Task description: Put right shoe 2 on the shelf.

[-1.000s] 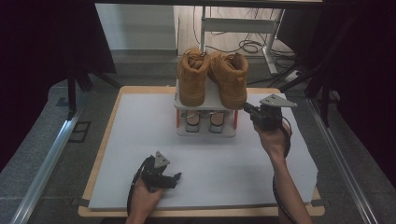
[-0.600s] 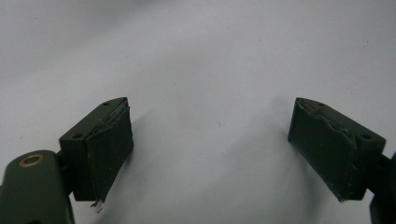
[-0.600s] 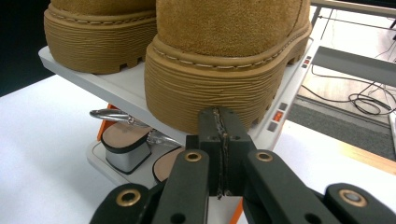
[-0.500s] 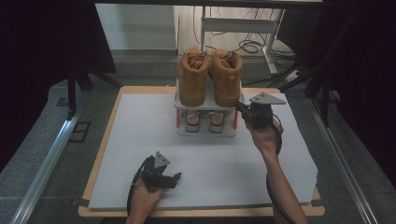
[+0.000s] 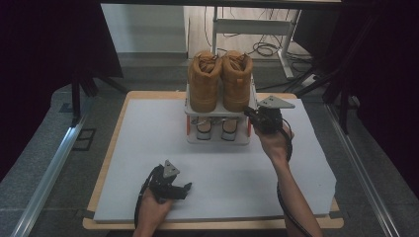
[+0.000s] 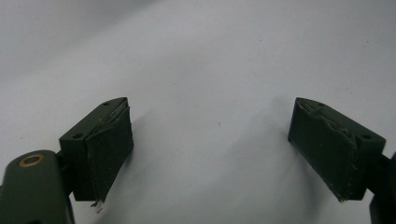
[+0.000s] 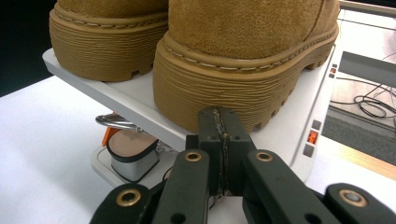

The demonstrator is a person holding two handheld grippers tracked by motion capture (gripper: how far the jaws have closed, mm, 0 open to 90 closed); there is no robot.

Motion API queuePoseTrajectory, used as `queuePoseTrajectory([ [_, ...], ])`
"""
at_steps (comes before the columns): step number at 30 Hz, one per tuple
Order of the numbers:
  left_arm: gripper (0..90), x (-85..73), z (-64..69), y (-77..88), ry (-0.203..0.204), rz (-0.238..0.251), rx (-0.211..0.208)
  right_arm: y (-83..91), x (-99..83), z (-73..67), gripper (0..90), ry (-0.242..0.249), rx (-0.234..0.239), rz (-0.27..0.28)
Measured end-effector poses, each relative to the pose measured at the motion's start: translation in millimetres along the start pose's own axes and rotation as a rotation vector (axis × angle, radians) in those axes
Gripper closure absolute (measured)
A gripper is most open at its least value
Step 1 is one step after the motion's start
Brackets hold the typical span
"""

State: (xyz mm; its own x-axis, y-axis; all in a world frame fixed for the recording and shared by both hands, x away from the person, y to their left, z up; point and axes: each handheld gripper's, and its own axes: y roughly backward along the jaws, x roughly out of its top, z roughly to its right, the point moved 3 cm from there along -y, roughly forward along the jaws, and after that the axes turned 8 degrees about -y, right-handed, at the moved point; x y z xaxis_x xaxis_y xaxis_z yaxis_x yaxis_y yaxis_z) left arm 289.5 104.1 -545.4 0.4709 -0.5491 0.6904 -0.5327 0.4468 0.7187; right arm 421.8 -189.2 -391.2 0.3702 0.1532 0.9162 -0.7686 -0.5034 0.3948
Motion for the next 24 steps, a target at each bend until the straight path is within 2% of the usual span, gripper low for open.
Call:
queuePoseTrajectory([
  [16, 13.8, 0.0, 0.0, 0.0, 0.0, 0.0, 0.0, -9.6, 3.0, -7.5, 89.6, 0.008, 0.011, -0.005],
  [24, 13.8, -0.1, 0.0, 0.0, 0.0, 0.001, 0.0, -7.7, 2.3, -9.2, 84.8, 0.019, 0.013, -0.008],
])
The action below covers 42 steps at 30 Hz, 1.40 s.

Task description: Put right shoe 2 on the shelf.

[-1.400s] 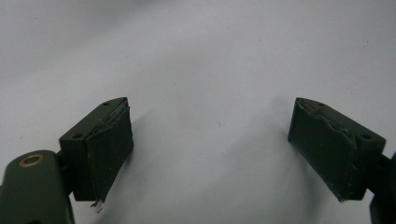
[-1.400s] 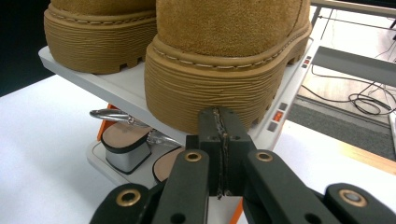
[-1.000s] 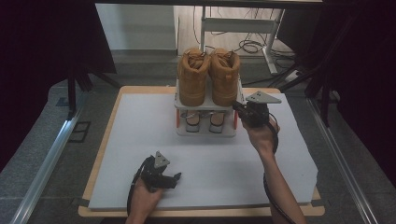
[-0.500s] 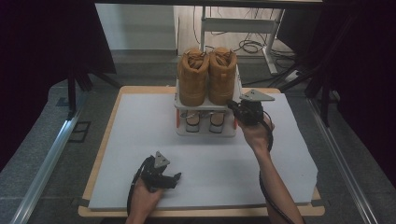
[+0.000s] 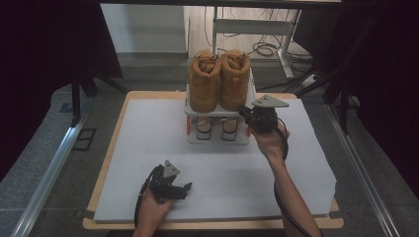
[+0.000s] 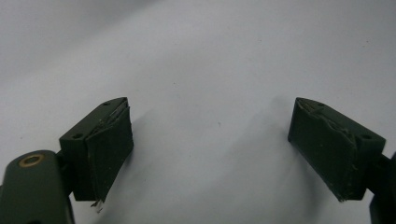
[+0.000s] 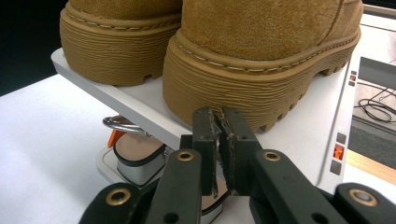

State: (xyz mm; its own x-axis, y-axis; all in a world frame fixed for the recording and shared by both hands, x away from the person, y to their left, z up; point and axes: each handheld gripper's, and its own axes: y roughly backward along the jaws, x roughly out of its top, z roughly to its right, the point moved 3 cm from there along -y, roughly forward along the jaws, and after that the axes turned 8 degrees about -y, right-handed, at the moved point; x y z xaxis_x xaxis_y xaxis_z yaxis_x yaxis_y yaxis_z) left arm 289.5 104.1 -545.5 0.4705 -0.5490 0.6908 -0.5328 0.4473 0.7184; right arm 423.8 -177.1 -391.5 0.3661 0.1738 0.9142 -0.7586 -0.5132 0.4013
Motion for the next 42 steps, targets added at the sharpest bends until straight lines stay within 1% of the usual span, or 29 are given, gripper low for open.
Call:
queuePoseTrajectory([
  [6, 13.8, 0.0, 0.0, 0.0, 0.0, 0.0, 0.0, 5.4, -0.3, 1.1, 81.7, -0.006, 0.009, 0.008],
  [13, 13.8, 0.0, 0.0, 0.0, 0.0, -0.001, 0.0, 11.4, -1.0, -1.1, 75.9, 0.011, 0.018, 0.006],
  [17, 13.7, 0.0, -0.2, 0.0, -0.003, -0.001, 0.0, 15.0, -1.5, -2.0, 69.7, 0.013, 0.025, 0.009],
  [20, 13.7, 0.1, -0.2, 0.1, -0.002, -0.001, 0.001, 17.2, -2.4, -2.5, 66.7, 0.016, 0.031, 0.007],
  [24, 13.7, 0.1, -0.2, 0.0, -0.002, -0.001, 0.001, 20.0, -4.5, -1.8, 58.5, 0.021, 0.043, -0.009],
  [28, 13.7, 0.0, -0.3, 0.1, -0.002, -0.001, 0.0, 23.4, -6.2, -0.3, 49.9, 0.018, 0.064, -0.02],
  [33, 13.8, 0.1, -0.1, 0.0, 0.0, 0.0, -0.001, 29.1, -8.1, -0.6, 42.2, 0.004, 0.067, -0.023],
  [36, 13.7, 0.1, -0.1, 0.1, -0.001, 0.0, 0.0, 31.5, -10.3, -0.9, 39.4, 0.009, 0.065, -0.032],
  [38, 13.8, 0.3, 0.6, -0.3, 0.009, 0.005, -0.001, 32.8, -12.1, -0.8, 38.3, 0.006, 0.063, -0.032],
  [42, 13.7, 0.1, 0.0, 0.0, 0.001, 0.001, 0.0, 35.8, -16.2, -0.3, 36.9, 0.005, 0.057, -0.034],
])
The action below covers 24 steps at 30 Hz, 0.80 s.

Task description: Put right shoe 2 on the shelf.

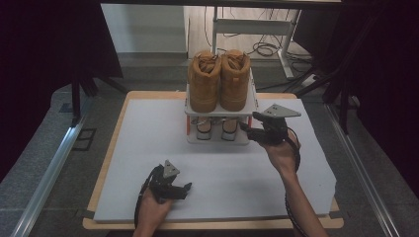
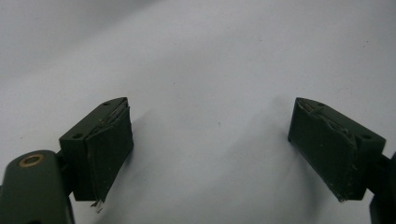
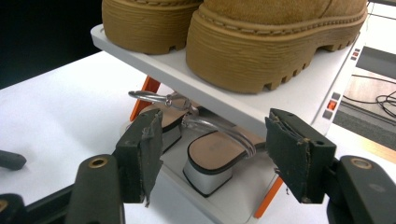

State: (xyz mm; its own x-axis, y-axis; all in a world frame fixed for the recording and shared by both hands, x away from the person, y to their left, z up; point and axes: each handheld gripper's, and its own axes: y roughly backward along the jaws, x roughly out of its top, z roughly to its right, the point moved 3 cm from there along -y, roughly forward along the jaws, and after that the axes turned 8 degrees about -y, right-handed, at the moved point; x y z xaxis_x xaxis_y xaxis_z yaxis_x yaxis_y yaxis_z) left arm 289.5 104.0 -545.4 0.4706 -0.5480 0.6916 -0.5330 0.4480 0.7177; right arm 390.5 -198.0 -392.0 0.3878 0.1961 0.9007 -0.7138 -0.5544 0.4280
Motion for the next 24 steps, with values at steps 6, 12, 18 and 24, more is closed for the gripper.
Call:
queuePoseTrajectory([
  [6, 13.8, 0.1, 0.1, -0.2, 0.002, 0.002, 0.001, 6.3, -5.5, 0.7, 34.2, 0.0, -0.003, -0.001],
  [12, 13.8, 0.1, 0.2, -0.2, 0.003, 0.003, 0.002, 10.9, -11.5, 3.0, 31.1, -0.013, -0.003, -0.01],
  [18, 13.8, 0.1, 0.3, -0.2, 0.003, 0.003, 0.002, 17.2, -20.2, 7.8, 27.4, -0.027, -0.01, -0.012],
  [24, 13.8, 0.1, 0.3, -0.2, 0.003, 0.003, 0.001, 25.6, -26.5, 12.8, 20.8, -0.032, -0.026, 0.008],
])
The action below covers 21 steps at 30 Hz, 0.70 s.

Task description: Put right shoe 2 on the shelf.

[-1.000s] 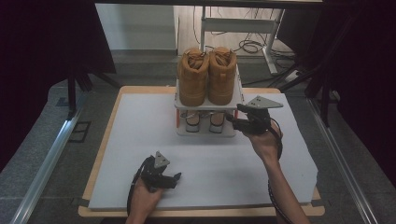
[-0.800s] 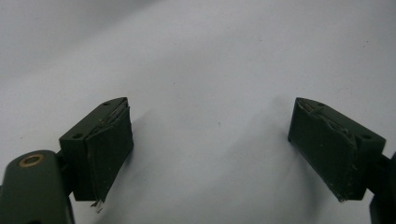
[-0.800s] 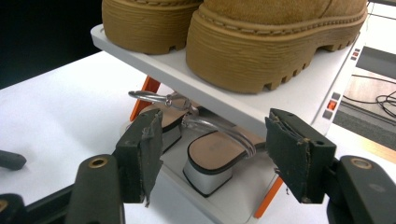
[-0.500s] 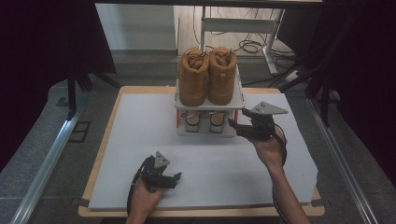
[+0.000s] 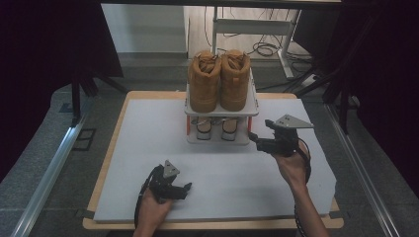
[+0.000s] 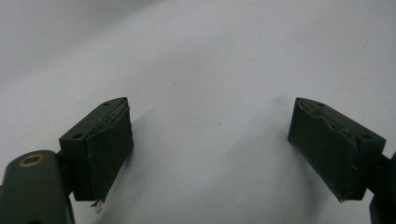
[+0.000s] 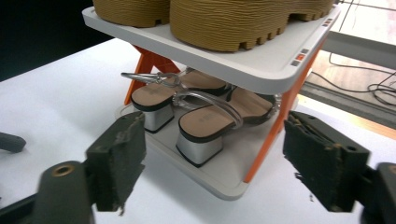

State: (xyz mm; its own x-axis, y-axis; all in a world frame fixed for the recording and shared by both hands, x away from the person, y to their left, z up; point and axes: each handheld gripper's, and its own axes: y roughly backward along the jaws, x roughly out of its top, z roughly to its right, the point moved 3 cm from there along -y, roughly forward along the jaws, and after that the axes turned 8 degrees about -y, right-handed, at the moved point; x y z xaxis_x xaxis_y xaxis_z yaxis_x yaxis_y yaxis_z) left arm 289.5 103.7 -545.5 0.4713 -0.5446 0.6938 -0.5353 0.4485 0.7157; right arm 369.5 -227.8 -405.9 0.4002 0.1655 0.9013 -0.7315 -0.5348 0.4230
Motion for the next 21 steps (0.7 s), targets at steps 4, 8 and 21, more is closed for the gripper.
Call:
queuePoseTrajectory([
  [4, 13.8, 0.0, 0.0, 0.0, 0.0, 0.0, 0.0, 5.3, -4.2, 2.5, 17.0, 0.006, -0.01, 0.001],
  [8, 13.8, 0.0, -0.1, 0.1, -0.001, -0.001, -0.001, 10.7, -9.7, 4.5, 14.6, 0.007, -0.016, -0.004],
  [21, 13.7, 0.0, -0.2, 0.1, -0.003, -0.002, 0.0, 26.4, -34.4, 17.5, 8.4, -0.015, -0.035, -0.056],
])
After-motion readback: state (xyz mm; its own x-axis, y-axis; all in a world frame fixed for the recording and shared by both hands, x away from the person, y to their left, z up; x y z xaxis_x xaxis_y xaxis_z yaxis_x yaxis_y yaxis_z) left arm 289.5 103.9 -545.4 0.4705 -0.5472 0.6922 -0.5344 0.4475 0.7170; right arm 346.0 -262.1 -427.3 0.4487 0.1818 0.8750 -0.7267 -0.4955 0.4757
